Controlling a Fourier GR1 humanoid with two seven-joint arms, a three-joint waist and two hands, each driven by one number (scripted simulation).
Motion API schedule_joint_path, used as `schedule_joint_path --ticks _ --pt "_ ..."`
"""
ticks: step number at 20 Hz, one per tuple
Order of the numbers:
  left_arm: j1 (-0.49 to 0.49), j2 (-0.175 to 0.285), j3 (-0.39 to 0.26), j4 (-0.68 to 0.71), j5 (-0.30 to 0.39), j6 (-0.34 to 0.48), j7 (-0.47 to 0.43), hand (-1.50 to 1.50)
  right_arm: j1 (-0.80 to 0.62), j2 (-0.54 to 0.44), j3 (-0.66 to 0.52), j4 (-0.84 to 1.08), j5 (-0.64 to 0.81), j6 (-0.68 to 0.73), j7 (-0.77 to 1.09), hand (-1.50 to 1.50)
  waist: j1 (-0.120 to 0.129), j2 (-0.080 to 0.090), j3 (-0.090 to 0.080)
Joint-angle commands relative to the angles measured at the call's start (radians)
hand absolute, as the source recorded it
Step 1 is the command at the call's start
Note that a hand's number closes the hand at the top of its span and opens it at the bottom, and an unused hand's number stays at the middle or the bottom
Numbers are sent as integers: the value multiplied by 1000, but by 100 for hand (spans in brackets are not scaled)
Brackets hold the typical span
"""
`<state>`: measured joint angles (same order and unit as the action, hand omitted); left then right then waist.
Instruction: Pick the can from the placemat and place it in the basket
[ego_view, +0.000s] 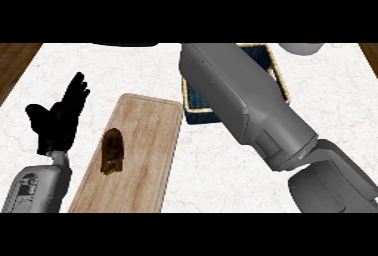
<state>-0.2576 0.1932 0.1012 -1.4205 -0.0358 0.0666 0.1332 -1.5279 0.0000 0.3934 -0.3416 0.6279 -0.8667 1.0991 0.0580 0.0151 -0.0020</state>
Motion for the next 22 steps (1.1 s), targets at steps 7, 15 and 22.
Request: schedule_joint_path --ticks 7,15,22 --pt "63 -10 -2 -92 -5 18 36 0 63 -8 -117 -6 -79 -44 -140 150 -27 -8 2" --pt "22 14 21 -55 2 10 54 0 8 -7 167 209 179 308 -191 150 -33 -13 -1" --pt "39 1 9 -92 6 5 64 0 -51 -61 165 251 209 413 -254 150 -14 -3 1"
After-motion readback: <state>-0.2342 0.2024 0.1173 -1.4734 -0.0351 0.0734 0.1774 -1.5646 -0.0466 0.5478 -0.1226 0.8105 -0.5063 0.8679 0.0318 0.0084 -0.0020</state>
